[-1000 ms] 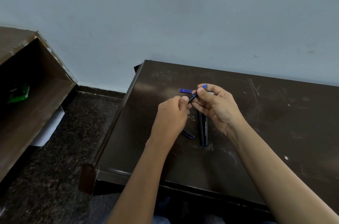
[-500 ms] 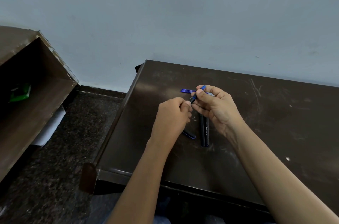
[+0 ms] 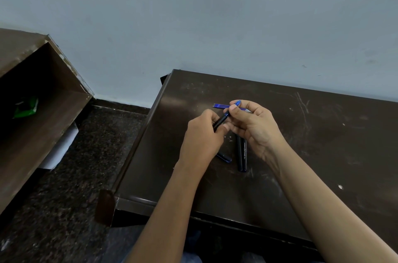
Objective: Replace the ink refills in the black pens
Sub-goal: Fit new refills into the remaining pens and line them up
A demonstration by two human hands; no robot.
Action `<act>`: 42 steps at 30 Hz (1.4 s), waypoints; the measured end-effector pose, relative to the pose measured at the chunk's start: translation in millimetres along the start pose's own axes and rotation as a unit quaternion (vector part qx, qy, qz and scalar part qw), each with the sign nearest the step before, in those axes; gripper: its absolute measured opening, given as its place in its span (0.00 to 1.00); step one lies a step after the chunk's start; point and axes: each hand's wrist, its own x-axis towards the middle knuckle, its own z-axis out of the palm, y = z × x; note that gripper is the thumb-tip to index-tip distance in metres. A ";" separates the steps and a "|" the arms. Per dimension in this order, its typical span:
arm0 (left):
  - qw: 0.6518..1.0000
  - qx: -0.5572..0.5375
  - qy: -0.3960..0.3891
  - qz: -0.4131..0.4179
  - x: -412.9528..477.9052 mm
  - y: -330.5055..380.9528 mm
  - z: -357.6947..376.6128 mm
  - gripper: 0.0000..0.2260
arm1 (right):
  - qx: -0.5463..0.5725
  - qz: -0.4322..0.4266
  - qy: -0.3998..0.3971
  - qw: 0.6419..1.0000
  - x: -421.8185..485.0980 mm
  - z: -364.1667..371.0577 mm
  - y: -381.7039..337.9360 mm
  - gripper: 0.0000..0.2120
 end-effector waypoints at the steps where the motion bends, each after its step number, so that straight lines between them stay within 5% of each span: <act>1: 1.000 -0.006 -0.005 -0.009 0.7 -0.7 1.5 0.06 | 0.000 -0.001 0.000 1.000 -0.1 0.4 -0.1 0.06; 42: 0.999 0.015 0.005 -0.029 3.6 -1.5 2.0 0.09 | -0.016 0.000 0.002 1.000 3.2 -1.6 4.5 0.06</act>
